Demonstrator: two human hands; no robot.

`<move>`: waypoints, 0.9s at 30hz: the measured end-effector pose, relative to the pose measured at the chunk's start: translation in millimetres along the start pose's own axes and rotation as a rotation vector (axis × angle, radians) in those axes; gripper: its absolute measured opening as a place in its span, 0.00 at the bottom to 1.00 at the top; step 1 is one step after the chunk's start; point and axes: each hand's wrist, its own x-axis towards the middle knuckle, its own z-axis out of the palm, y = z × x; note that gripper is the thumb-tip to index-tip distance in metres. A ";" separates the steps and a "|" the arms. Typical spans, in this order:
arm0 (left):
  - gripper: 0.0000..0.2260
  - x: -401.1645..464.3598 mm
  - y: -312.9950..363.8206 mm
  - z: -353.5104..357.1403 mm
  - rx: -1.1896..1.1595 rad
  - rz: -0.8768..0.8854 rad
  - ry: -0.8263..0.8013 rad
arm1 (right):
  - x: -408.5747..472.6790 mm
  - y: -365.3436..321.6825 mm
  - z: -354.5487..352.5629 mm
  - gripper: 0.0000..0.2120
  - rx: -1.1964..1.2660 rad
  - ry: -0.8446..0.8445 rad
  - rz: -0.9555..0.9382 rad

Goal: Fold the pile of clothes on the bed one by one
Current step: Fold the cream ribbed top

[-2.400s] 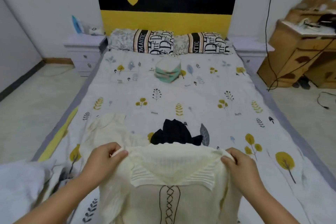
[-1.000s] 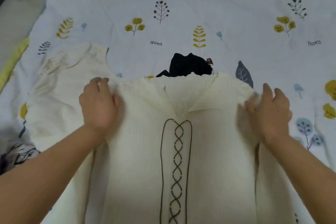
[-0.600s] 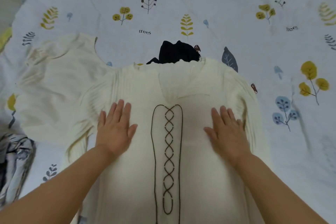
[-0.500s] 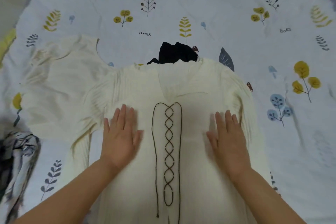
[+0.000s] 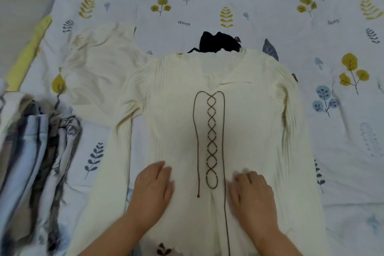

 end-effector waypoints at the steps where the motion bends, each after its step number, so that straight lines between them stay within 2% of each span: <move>1: 0.20 -4.0 -1.3 -1.7 -0.009 0.001 0.016 | -0.5 -8.4 -3.9 0.12 0.013 -0.072 0.030; 4: 0.19 -13.5 -4.6 -5.7 -0.062 -0.003 0.004 | -0.7 -20.5 -1.3 0.10 0.132 -0.274 0.129; 5: 0.19 -15.0 -6.1 -6.9 -0.086 -0.014 0.027 | 1.1 -23.0 -3.9 0.10 0.210 -0.281 0.158; 8: 0.17 -17.0 -15.5 -12.1 -0.127 -0.142 0.169 | 19.2 -27.1 -20.5 0.12 0.516 -0.126 0.244; 10: 0.15 -17.5 -26.8 -17.2 -0.088 -0.276 0.268 | 39.9 -28.9 -35.6 0.10 0.744 0.002 0.281; 13: 0.14 -18.1 -46.6 -18.8 -0.050 -0.516 0.324 | 68.8 -32.6 -55.1 0.06 0.967 0.135 0.302; 15: 0.20 -18.6 -59.4 -16.7 -0.100 -0.688 0.260 | 81.3 -32.7 -57.0 0.06 0.979 0.122 0.338; 17: 0.22 -17.1 -70.9 -15.7 -0.121 -0.796 0.124 | 86.4 -32.0 -51.9 0.15 0.888 0.054 0.372; 19: 0.21 -13.1 -79.8 -19.0 -0.183 -0.838 0.027 | 83.9 -32.5 -46.0 0.19 0.751 0.022 0.350; 22: 0.16 -5.6 -79.2 -37.6 -0.300 -0.809 0.050 | 72.8 -37.6 -40.1 0.21 0.632 0.031 0.306; 25: 0.14 4.8 -60.8 -65.0 -0.272 -0.658 0.149 | 61.3 -47.8 -38.7 0.18 0.548 0.074 0.237; 27: 0.13 12.7 -37.6 -84.7 -0.297 -0.535 0.193 | 54.9 -60.3 -41.7 0.13 0.617 0.040 0.152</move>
